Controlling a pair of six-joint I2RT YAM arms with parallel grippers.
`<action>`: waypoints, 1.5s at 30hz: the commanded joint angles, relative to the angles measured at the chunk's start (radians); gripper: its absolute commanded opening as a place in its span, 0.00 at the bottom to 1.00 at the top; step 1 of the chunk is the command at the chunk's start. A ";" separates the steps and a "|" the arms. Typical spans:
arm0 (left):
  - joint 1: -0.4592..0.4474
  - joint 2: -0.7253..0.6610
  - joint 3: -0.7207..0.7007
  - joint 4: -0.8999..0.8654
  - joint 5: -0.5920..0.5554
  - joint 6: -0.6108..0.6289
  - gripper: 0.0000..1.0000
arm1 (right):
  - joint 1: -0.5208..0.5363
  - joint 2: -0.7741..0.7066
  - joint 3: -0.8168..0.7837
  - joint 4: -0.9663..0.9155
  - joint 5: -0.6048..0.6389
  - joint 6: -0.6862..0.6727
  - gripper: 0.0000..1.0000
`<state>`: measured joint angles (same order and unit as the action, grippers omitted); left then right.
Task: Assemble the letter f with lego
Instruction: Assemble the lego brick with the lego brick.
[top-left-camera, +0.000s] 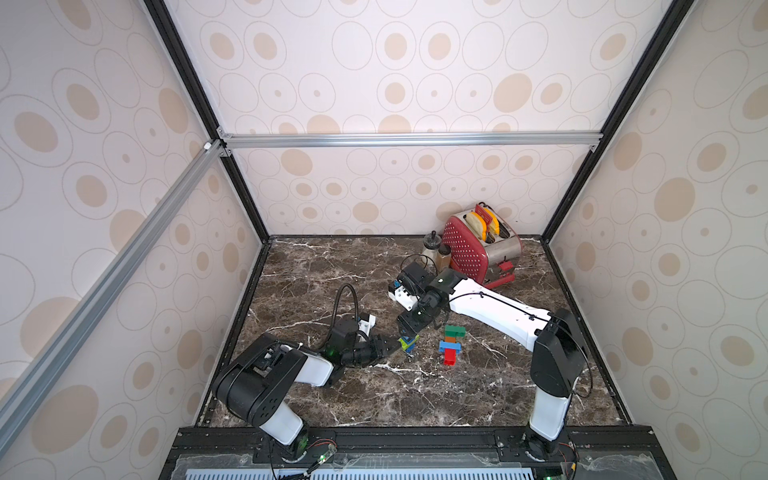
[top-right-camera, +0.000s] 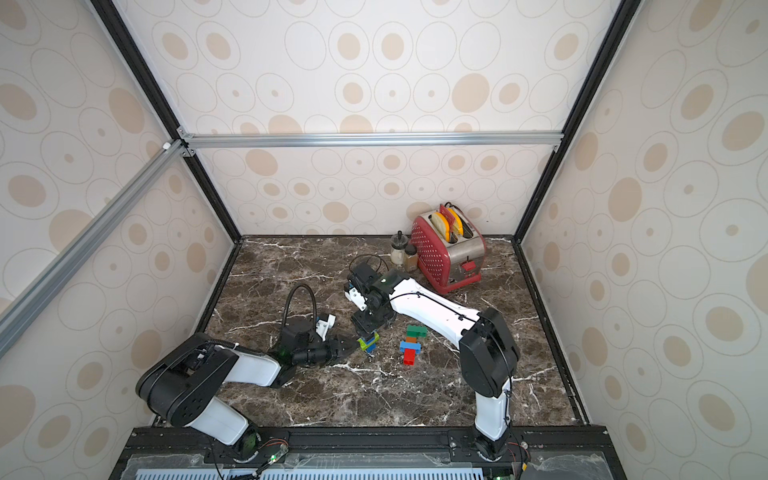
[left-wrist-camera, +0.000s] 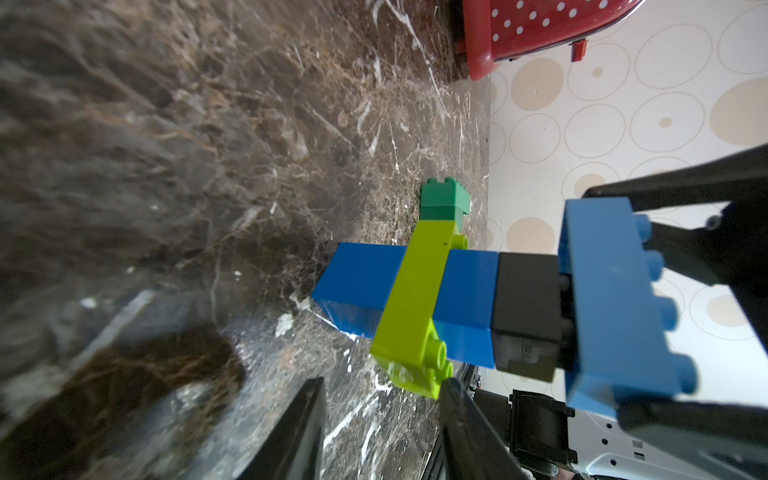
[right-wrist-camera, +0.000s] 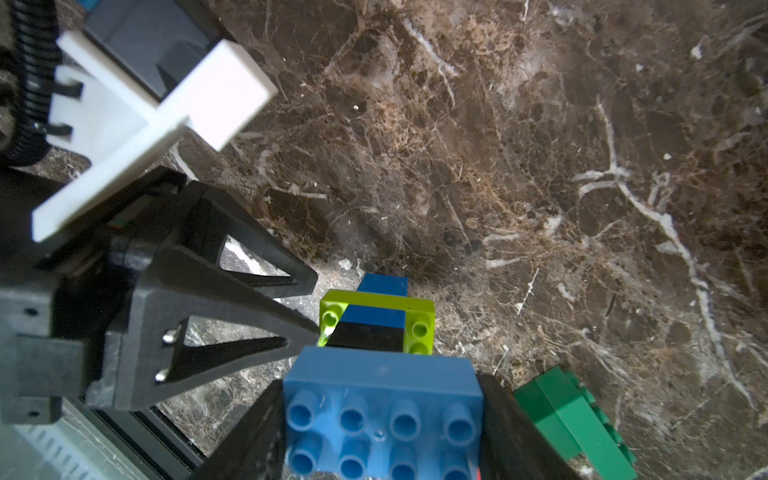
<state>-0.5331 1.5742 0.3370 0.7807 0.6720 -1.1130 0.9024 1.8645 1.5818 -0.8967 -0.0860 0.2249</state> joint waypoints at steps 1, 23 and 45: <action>-0.005 -0.007 0.035 -0.004 0.000 0.024 0.47 | 0.001 0.104 -0.073 -0.151 0.035 -0.013 0.52; -0.006 0.089 0.051 0.123 0.021 -0.032 0.39 | -0.020 0.071 -0.048 -0.168 0.045 -0.012 0.51; -0.006 0.122 0.037 0.131 0.017 -0.022 0.38 | -0.040 0.064 -0.102 -0.159 0.093 -0.044 0.51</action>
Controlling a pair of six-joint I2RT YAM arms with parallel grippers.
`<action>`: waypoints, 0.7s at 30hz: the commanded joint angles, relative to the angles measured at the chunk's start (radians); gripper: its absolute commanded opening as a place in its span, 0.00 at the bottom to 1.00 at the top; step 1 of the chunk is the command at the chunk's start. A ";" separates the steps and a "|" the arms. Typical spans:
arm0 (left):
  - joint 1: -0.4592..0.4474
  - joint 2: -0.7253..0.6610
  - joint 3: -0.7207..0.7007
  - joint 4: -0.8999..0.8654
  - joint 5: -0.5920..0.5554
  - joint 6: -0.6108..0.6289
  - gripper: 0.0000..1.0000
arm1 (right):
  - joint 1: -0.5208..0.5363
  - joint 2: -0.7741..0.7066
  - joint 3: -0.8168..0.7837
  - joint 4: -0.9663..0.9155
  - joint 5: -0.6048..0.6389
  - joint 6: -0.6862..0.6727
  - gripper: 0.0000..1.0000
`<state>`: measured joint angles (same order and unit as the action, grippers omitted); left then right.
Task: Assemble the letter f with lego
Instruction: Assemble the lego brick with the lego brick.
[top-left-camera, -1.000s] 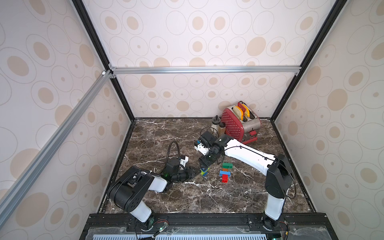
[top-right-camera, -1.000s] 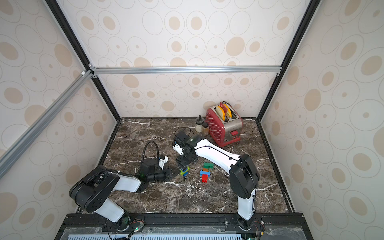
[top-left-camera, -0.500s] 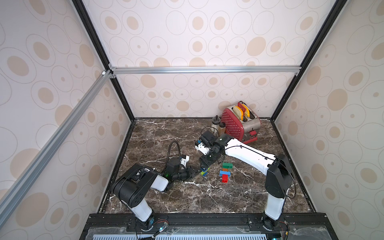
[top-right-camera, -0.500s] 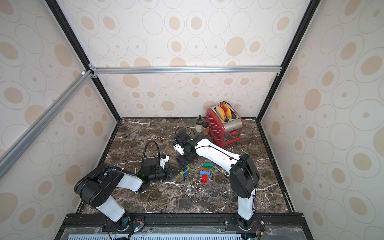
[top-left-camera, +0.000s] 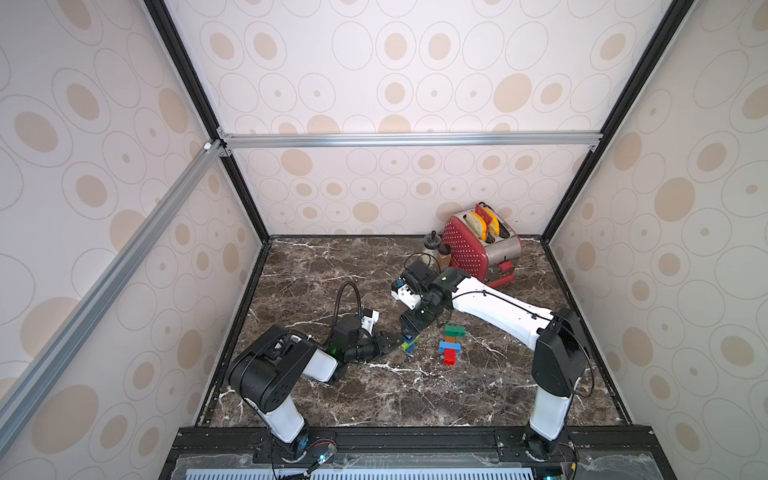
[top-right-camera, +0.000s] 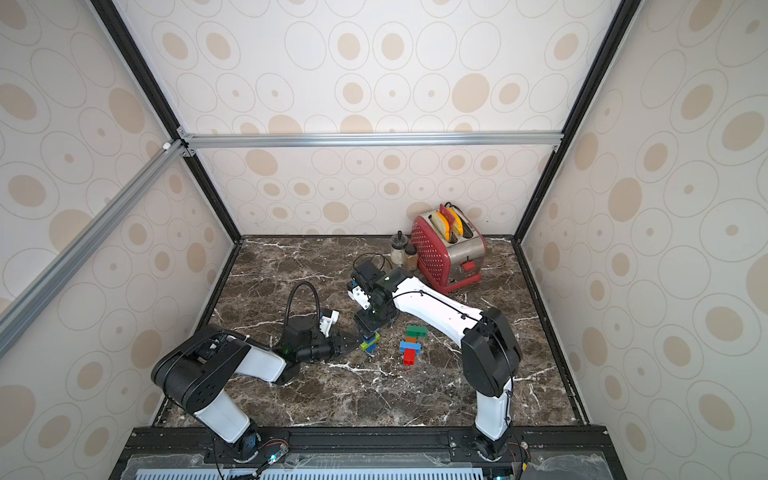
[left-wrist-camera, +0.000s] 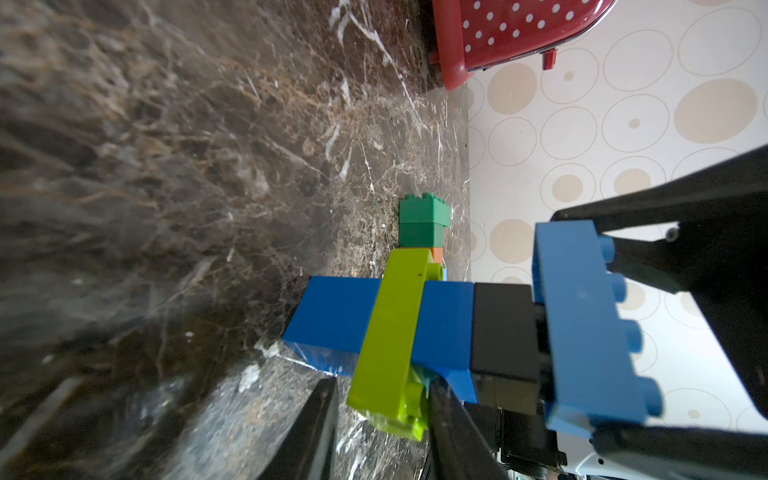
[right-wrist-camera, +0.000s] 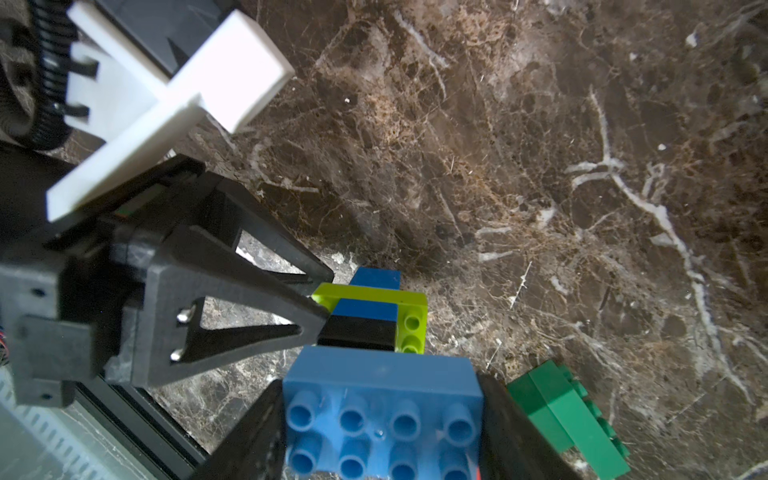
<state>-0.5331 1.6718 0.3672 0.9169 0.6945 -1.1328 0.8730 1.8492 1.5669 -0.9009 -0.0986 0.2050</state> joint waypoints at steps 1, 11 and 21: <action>-0.006 0.025 0.007 -0.005 -0.006 -0.003 0.37 | -0.011 0.078 -0.093 -0.154 0.106 -0.023 0.51; -0.008 0.022 -0.002 -0.004 -0.007 0.000 0.37 | -0.002 0.097 -0.127 -0.144 0.098 0.002 0.51; -0.006 0.014 -0.019 0.005 -0.022 -0.005 0.37 | 0.006 0.100 -0.188 -0.119 0.092 0.055 0.50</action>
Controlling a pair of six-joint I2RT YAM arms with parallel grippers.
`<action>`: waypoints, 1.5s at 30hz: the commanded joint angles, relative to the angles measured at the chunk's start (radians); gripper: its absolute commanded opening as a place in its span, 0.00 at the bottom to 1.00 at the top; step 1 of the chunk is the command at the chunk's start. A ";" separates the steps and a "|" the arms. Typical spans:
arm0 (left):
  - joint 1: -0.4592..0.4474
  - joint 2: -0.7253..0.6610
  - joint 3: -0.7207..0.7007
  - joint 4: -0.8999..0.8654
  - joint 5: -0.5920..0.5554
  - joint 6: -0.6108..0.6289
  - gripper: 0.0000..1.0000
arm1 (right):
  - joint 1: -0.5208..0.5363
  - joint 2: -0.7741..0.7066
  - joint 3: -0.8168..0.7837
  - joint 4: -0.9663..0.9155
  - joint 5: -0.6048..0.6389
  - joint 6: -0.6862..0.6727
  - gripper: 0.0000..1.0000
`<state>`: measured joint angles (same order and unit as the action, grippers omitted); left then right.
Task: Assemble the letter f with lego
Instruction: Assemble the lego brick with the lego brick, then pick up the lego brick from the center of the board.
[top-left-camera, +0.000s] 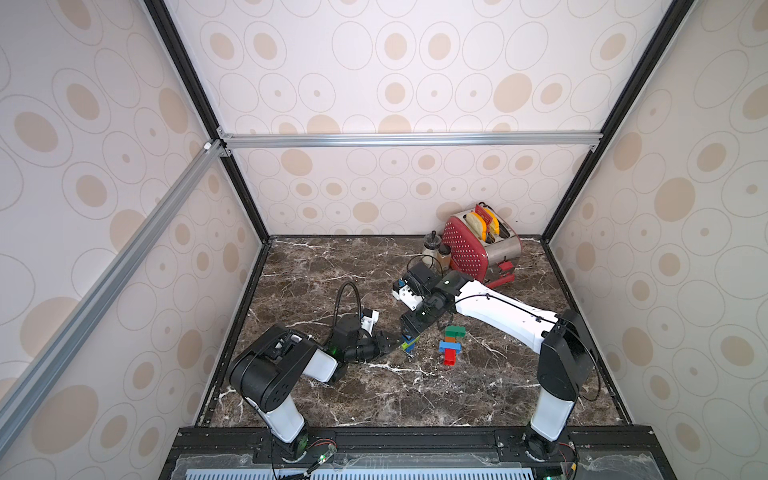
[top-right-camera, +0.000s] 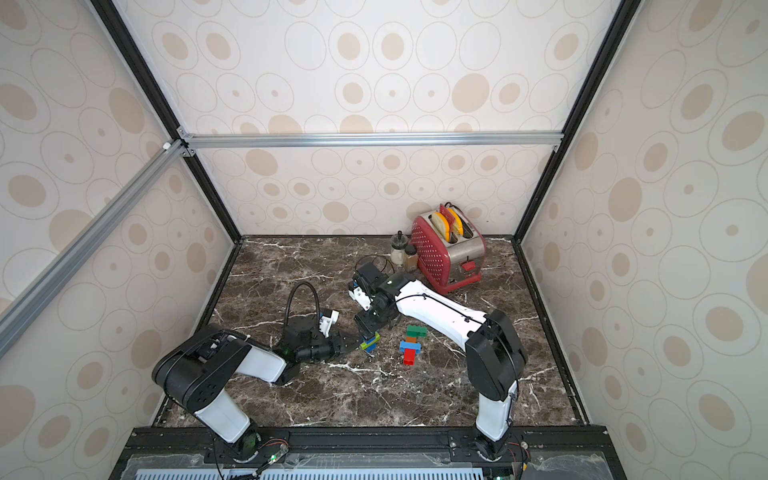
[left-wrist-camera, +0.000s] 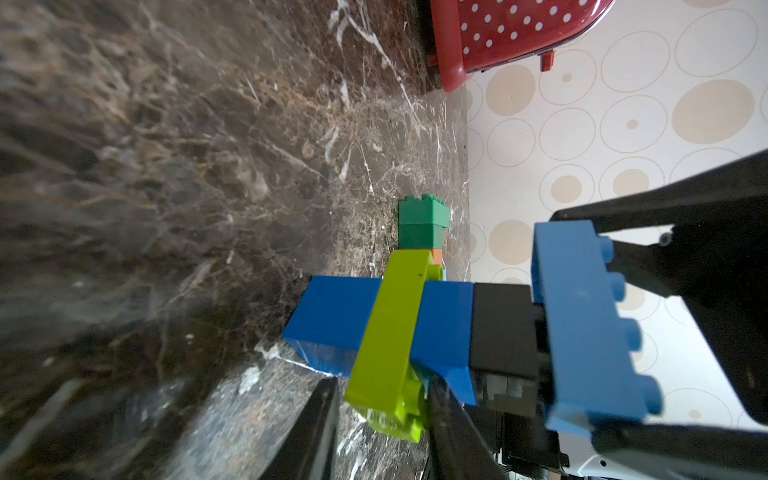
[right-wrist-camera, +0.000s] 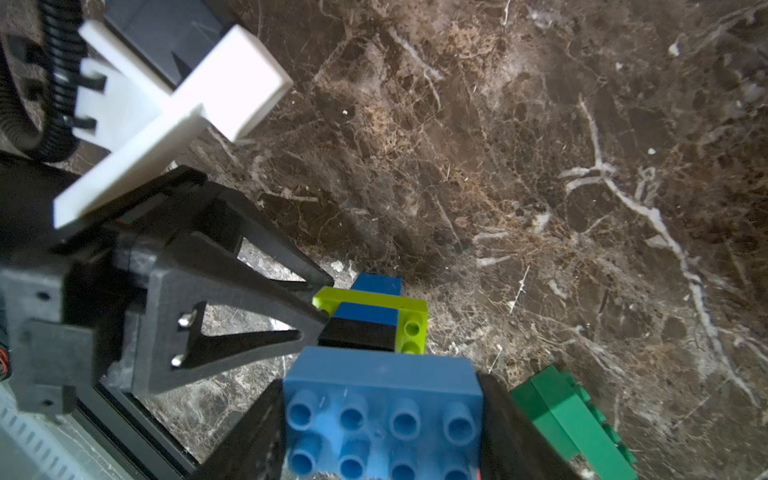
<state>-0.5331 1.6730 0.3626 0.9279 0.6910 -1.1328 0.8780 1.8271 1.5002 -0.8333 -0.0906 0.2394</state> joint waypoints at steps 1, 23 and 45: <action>-0.005 0.011 -0.016 -0.007 -0.019 -0.005 0.37 | 0.002 0.125 -0.126 -0.185 0.081 0.028 0.50; -0.004 -0.036 -0.020 -0.061 -0.028 0.022 0.40 | 0.022 0.176 -0.044 -0.229 0.090 0.022 0.52; 0.008 -0.257 0.012 -0.405 -0.104 0.167 0.62 | 0.021 0.167 0.025 -0.239 0.091 0.010 0.51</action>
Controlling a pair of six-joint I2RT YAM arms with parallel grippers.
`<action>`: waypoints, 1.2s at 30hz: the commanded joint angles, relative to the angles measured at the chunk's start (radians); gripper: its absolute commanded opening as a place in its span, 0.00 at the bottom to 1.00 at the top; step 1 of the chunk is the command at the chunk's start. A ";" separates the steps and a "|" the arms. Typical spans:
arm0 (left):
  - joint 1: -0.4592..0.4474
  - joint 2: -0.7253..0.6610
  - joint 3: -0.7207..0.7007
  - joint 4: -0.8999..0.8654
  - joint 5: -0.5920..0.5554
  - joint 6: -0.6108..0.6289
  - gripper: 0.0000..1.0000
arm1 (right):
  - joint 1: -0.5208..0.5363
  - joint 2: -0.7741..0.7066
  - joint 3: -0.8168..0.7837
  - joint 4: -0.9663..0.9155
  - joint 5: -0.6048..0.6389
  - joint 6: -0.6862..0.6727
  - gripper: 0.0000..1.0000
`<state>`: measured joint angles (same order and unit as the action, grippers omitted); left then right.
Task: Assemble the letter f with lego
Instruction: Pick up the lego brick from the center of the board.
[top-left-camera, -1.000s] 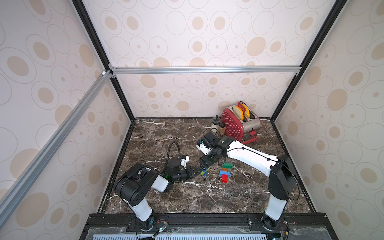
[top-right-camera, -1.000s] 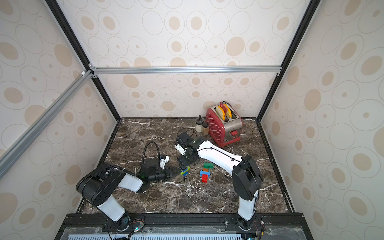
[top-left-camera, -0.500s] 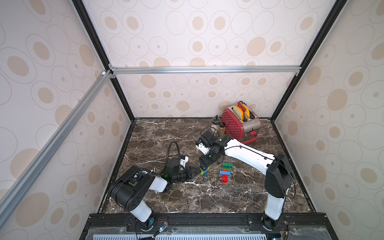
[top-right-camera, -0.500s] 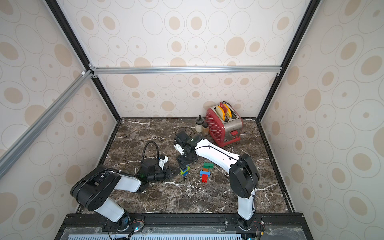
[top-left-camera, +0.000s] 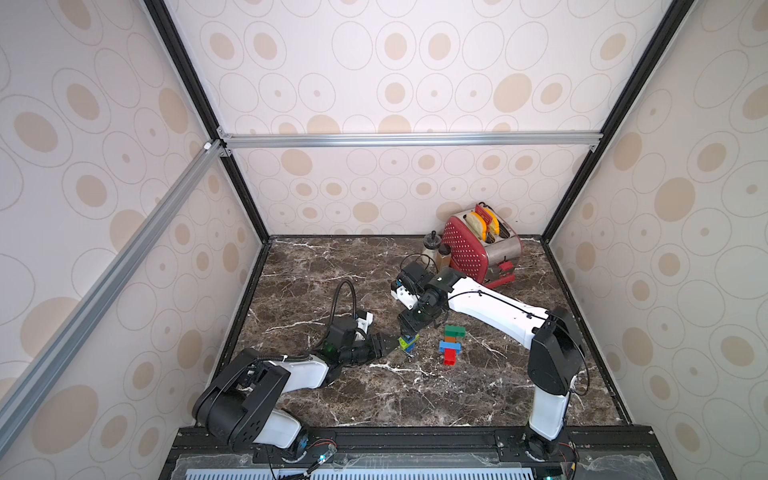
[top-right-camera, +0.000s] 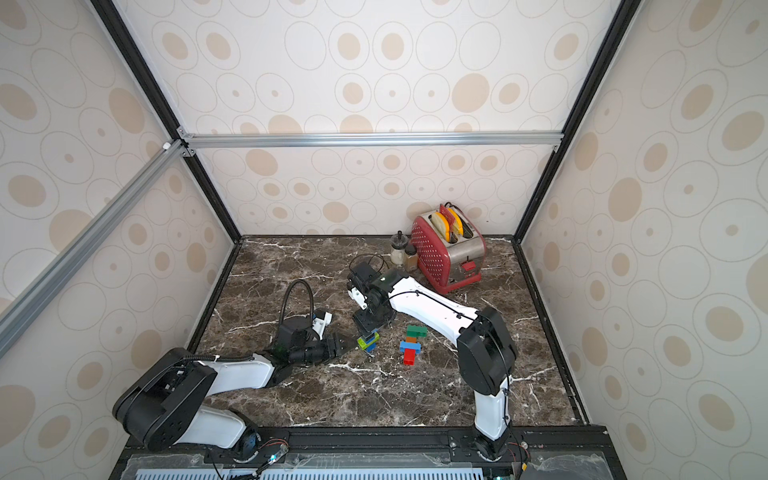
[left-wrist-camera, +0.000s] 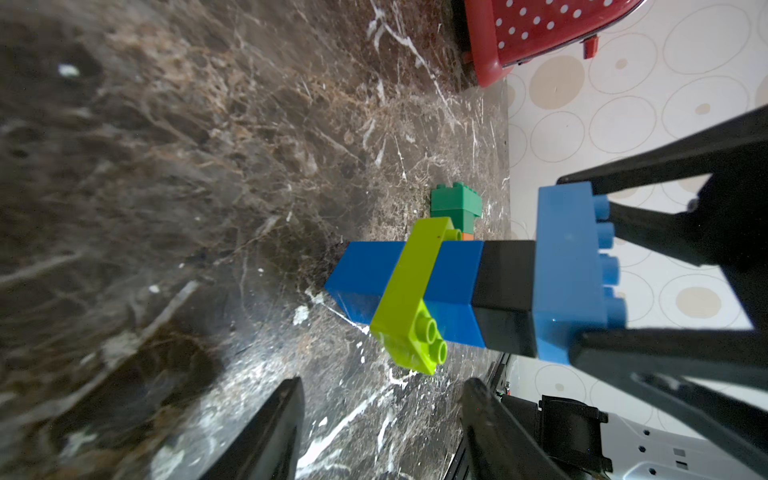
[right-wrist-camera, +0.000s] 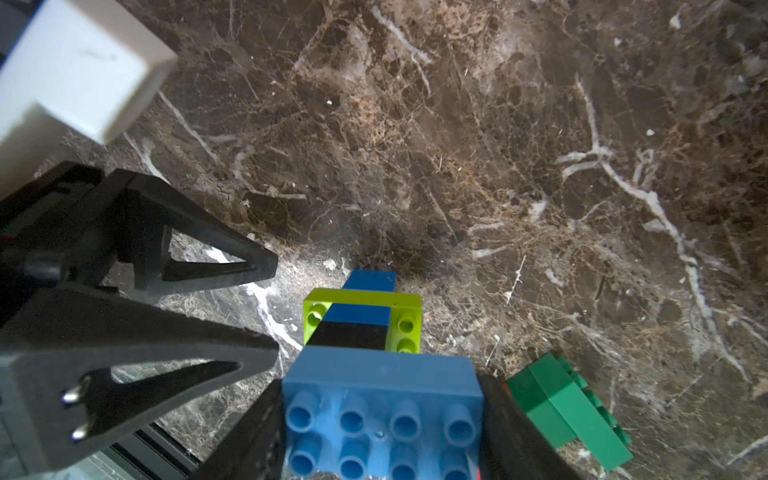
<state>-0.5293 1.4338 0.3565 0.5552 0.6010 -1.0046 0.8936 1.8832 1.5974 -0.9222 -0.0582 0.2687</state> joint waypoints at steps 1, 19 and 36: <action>0.006 -0.023 0.018 -0.043 -0.018 0.048 0.62 | 0.005 0.111 -0.066 -0.153 0.057 -0.020 0.51; -0.041 -0.345 -0.015 -0.307 -0.320 0.421 0.67 | -0.042 0.098 0.048 -0.235 -0.016 -0.027 0.51; -0.080 -0.444 -0.064 -0.296 -0.429 0.457 0.71 | -0.028 0.081 -0.028 -0.163 0.031 0.014 0.49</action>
<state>-0.6018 0.9821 0.2714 0.2466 0.1902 -0.5785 0.8623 1.8877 1.6196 -0.9646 -0.0963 0.2771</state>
